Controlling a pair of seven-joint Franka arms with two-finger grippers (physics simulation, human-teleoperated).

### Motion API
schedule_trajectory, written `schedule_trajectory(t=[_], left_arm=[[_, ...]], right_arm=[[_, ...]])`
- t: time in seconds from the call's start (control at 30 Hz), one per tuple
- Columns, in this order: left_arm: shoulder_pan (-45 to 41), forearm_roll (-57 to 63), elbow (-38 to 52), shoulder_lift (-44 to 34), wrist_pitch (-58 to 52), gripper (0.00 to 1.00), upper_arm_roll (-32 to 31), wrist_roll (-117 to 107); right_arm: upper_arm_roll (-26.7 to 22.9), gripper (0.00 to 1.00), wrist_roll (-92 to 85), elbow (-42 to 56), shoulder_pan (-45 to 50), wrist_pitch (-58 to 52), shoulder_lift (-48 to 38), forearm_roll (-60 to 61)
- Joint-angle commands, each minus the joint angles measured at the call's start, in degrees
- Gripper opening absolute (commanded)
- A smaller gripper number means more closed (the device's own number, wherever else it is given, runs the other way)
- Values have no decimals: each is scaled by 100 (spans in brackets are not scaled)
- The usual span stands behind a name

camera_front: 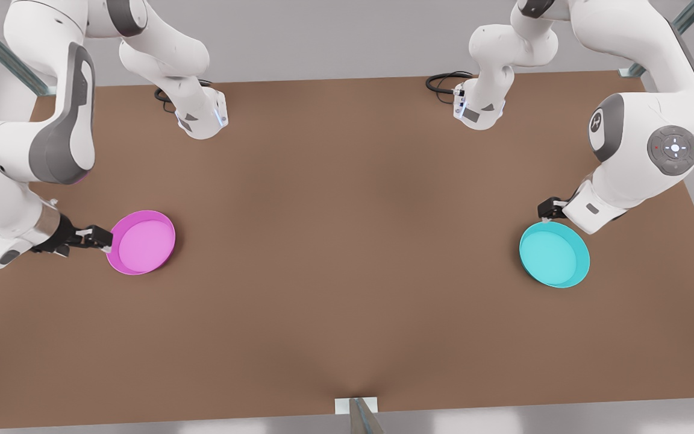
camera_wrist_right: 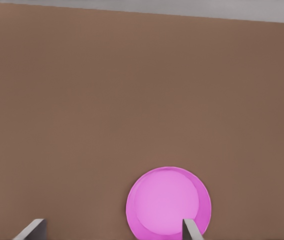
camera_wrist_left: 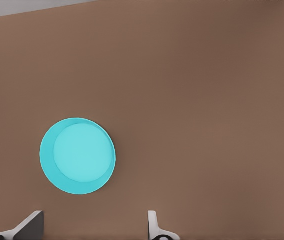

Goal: Flip the blue plate over with the left arm, and stack the pink plate on top of the blue plate with the right arm

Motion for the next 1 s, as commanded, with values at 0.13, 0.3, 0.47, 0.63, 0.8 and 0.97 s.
schedule_trajectory(t=[0.13,0.3,0.47,0.63,0.8,0.97], left_arm=[[118,-696,0,155,35,100,359,17],[311,-2843,-70,1333,404,100,1934,2056],[1260,-3740,-70,2309,694,100,1934,3999],[1630,-3863,-61,2845,1063,100,1934,4474],[1753,-3828,-53,3223,1529,100,1934,4482],[1788,-3775,-53,3583,1643,100,1934,5369]], right_arm=[[9,100,7,9,21,2,1,7],[-8,100,33,9,-41,-7,-192,33],[1,100,25,106,-50,-332,-219,-19],[-8,100,51,114,-120,-271,-113,-72],[-8,100,-10,62,-199,-280,-69,16],[0,100,24,71,-146,-271,-25,-72]])
